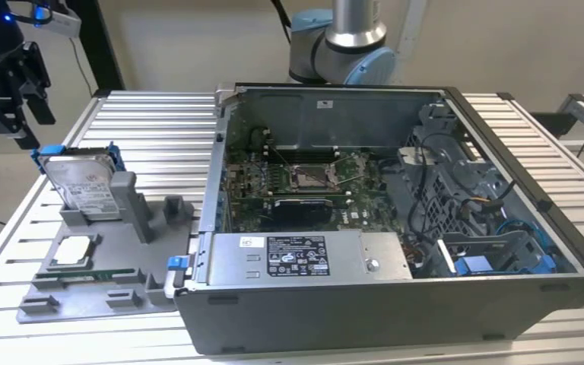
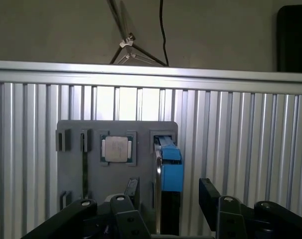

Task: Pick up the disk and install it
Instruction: 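Pick up the disk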

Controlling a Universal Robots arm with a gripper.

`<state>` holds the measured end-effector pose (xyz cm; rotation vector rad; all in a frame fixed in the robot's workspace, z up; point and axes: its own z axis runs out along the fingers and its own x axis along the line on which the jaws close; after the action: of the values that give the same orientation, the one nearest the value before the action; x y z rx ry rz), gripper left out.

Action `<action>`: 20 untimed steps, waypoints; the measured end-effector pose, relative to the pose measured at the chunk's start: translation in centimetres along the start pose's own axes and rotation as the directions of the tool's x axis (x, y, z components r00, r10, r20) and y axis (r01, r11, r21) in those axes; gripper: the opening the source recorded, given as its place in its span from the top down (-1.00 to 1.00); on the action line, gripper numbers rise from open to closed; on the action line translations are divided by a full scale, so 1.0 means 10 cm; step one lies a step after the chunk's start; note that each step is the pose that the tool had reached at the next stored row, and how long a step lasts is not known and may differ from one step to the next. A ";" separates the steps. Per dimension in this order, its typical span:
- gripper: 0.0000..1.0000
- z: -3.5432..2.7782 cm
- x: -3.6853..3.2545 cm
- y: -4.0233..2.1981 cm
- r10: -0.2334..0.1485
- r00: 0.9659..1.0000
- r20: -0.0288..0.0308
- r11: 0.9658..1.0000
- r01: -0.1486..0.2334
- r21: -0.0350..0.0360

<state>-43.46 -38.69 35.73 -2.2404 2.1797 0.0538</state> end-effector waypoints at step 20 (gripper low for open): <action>-1.00 0.217 0.008 -0.003 -0.003 1.000 0.000 1.000 0.003 0.000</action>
<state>-43.46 -38.69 33.55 -2.2443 2.1759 0.0538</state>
